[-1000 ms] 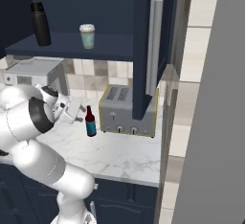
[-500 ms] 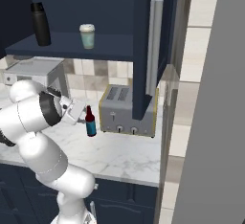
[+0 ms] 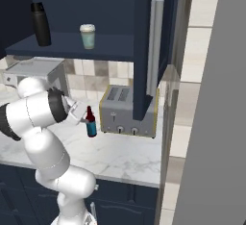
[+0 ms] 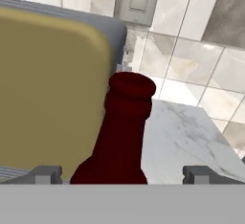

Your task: Sort all alcoholic drinks to one cabinet, and non-alcoholic drinks to the other.

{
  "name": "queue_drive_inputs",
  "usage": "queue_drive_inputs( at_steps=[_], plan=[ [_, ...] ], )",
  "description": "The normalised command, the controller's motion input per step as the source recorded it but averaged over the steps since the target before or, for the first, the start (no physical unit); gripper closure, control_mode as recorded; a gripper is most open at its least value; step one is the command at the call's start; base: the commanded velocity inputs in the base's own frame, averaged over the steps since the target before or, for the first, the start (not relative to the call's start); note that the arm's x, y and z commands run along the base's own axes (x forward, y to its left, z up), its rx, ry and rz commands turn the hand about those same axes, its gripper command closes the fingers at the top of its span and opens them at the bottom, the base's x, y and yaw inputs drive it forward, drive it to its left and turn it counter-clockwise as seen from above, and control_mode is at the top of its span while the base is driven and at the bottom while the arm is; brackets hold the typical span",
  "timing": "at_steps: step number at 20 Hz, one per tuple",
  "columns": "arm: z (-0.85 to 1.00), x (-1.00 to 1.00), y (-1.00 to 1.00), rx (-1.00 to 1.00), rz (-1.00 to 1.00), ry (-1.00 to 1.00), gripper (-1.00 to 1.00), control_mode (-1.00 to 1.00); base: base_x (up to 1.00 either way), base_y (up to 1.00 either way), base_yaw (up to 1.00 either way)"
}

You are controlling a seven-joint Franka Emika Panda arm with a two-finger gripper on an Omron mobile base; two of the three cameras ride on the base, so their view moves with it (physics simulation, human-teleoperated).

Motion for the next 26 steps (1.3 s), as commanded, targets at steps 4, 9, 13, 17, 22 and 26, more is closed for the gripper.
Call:
queue_drive_inputs(
  at_steps=[4,9,13,17,22,26],
  plan=[
    [-0.02,0.11,-0.09,-0.03,0.0,0.07,-1.0,-1.0,0.0,0.0,0.0],
    [-0.09,0.06,-0.03,-0.06,0.0,0.09,1.0,-1.0,0.0,0.0,0.0],
    [-0.04,0.0,-0.11,-0.04,0.0,0.07,1.0,-1.0,0.0,0.0,0.0],
    [0.14,-0.13,-0.09,0.0,0.0,0.0,1.0,-1.0,0.0,0.0,0.0],
    [0.55,-0.16,-0.02,0.01,0.03,0.0,1.0,-1.0,0.0,0.0,0.0],
    [0.49,-0.25,0.0,0.04,0.09,0.0,1.0,-1.0,0.0,0.0,0.0]
  ],
)
